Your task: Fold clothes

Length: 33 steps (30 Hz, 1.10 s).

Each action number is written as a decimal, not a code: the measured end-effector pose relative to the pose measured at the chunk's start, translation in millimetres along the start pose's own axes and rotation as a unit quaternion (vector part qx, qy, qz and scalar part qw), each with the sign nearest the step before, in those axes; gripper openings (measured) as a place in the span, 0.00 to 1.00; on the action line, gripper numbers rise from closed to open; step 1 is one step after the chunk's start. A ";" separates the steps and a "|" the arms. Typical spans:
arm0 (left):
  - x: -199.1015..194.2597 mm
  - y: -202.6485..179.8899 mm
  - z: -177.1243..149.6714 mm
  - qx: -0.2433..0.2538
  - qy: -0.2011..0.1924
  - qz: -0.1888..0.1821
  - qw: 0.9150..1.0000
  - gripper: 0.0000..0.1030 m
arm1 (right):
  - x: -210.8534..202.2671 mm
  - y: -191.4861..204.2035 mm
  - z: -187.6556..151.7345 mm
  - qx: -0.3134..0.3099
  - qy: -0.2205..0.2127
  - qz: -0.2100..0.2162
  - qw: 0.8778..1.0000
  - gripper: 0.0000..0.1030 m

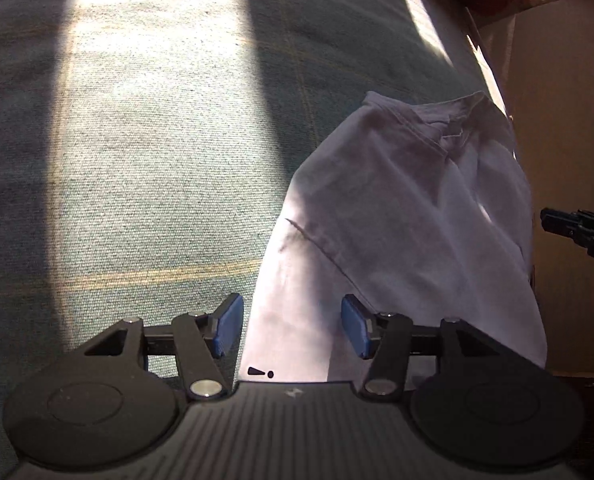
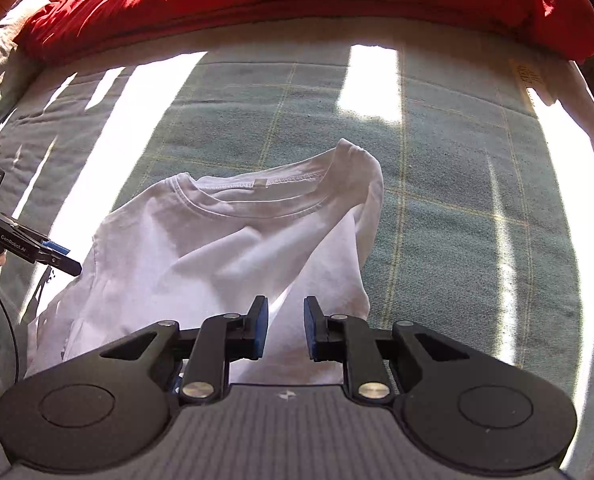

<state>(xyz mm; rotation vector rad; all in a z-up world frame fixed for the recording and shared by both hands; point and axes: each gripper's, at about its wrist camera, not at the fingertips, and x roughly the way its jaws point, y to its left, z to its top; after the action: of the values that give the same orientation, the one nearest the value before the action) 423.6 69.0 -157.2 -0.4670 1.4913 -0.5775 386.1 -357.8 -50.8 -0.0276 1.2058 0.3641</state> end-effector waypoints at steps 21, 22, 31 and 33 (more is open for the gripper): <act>12.2 6.0 -24.7 -0.043 -0.047 -0.080 0.995 0.50 | 8.3 4.3 -57.4 0.029 -0.022 0.021 0.999 0.21; 15.1 4.6 -21.8 -0.044 -0.048 -0.075 0.995 0.50 | 9.1 3.9 -57.6 0.030 -0.023 0.023 0.999 0.21; 15.5 -33.2 -10.8 0.015 -0.074 -0.084 0.994 0.20 | 15.1 1.3 -56.0 0.038 -0.021 0.029 0.999 0.21; 22.1 -27.5 -14.2 0.001 -0.058 -0.084 0.995 0.20 | 15.3 -0.5 -56.9 0.041 -0.021 0.032 0.998 0.21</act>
<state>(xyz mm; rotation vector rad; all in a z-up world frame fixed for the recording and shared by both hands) 407.3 34.7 -158.1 -0.6183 1.3487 -0.6740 339.3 -366.3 -85.6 0.0899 1.1803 0.3697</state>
